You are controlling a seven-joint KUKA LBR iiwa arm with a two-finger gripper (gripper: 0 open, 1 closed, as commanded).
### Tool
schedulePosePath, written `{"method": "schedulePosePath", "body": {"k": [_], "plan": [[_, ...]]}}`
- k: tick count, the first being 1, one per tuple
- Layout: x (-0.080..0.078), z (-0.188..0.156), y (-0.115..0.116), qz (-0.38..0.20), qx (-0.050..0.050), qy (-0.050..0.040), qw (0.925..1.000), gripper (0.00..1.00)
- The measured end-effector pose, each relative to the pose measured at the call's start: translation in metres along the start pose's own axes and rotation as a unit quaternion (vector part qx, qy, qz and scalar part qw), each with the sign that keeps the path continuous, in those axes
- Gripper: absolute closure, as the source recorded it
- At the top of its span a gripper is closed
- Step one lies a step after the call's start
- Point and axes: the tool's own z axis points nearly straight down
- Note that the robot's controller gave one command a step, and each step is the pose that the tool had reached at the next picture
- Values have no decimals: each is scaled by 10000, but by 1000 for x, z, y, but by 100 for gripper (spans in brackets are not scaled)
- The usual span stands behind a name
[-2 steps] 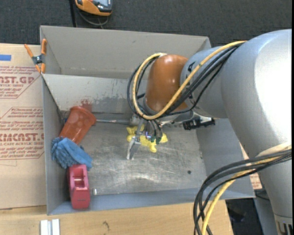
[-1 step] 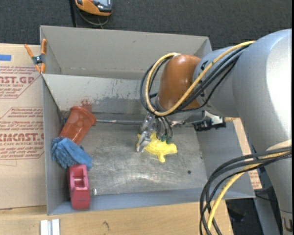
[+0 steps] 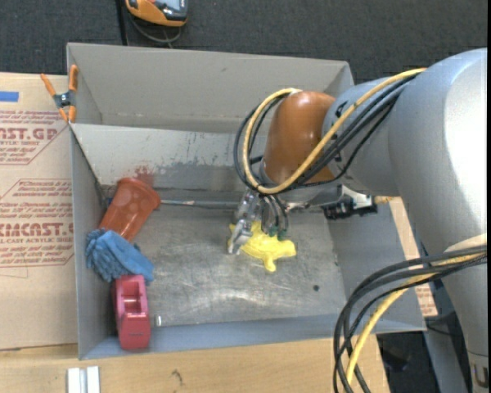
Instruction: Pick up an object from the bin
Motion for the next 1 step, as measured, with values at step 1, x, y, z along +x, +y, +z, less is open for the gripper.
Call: {"method": "schedulePosePath", "body": {"k": [1], "plan": [[19, -115, 29, -6, 2, 23, 10000, 100]]}}
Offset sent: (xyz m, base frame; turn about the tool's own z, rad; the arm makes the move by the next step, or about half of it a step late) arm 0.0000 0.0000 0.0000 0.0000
